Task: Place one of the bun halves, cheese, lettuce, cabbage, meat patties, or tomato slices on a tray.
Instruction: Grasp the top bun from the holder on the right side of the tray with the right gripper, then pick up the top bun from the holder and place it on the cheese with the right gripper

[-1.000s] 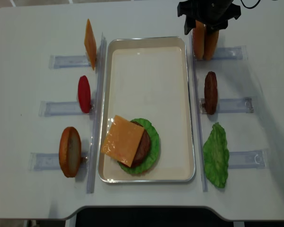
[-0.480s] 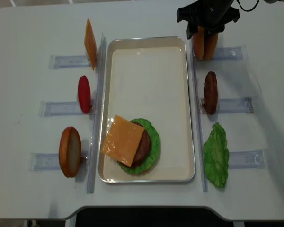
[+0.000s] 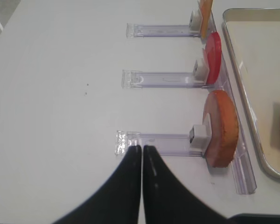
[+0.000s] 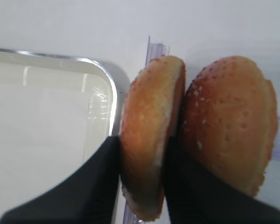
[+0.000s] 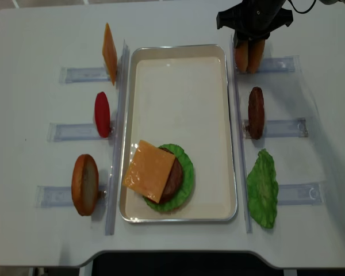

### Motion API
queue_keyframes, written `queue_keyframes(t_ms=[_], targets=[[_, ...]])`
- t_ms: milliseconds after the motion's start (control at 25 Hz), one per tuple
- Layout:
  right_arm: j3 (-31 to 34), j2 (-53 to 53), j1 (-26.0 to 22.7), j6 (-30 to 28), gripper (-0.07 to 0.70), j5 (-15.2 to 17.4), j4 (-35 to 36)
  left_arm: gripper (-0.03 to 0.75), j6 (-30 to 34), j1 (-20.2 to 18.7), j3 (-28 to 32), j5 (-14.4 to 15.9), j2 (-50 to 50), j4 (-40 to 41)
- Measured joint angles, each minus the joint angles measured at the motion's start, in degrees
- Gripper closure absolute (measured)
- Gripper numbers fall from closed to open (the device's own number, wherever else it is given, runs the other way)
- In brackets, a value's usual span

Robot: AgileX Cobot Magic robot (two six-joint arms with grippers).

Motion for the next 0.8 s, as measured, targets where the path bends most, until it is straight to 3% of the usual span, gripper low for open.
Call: queue_keyframes(t_ms=[800], targets=[[0.0,-0.8,-0.1,-0.2,0.435,0.3,1.3,0.715,0.0,0.0,0.0,0.0,0.0,0.0]])
